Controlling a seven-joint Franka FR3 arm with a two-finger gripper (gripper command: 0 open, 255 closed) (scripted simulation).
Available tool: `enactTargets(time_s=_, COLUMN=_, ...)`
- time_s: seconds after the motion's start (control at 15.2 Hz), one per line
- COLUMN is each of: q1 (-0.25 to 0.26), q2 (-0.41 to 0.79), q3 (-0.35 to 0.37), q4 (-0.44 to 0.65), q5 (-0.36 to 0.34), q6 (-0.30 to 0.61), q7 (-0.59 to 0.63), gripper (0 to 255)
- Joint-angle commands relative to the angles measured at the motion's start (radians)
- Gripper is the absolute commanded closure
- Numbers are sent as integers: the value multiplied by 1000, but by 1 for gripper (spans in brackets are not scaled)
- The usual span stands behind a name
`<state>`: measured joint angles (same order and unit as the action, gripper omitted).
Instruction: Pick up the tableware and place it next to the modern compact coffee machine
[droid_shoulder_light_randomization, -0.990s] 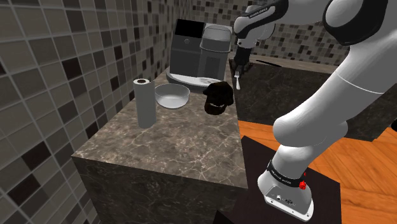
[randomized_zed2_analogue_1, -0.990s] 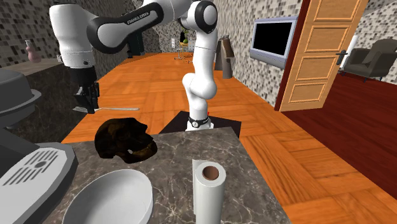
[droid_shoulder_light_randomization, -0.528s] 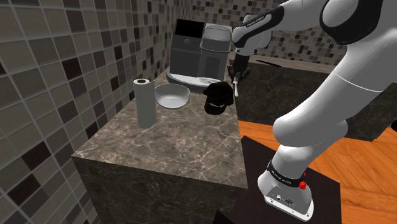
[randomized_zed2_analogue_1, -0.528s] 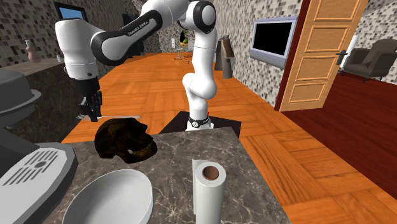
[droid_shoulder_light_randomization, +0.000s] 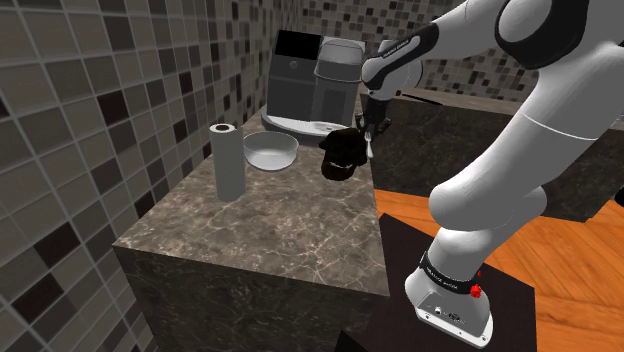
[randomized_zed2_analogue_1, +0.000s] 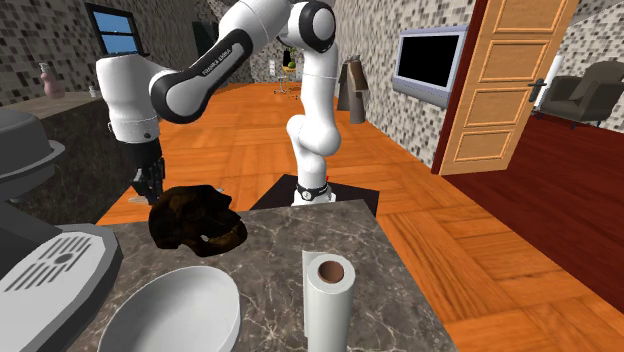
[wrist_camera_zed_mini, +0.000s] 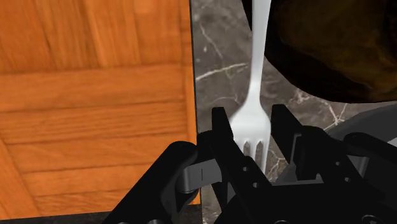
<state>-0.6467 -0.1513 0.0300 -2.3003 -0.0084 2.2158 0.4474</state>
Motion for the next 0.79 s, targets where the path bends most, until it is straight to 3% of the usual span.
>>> enactTargets(time_s=0.0, q1=0, q2=10, q3=-1, q4=-17, q5=0, q6=27, q7=-1, gripper=255)
enactTargets(time_s=0.73, q1=0, q2=95, q3=-1, q4=-85, q5=-5, q6=181, q7=4, gripper=255)
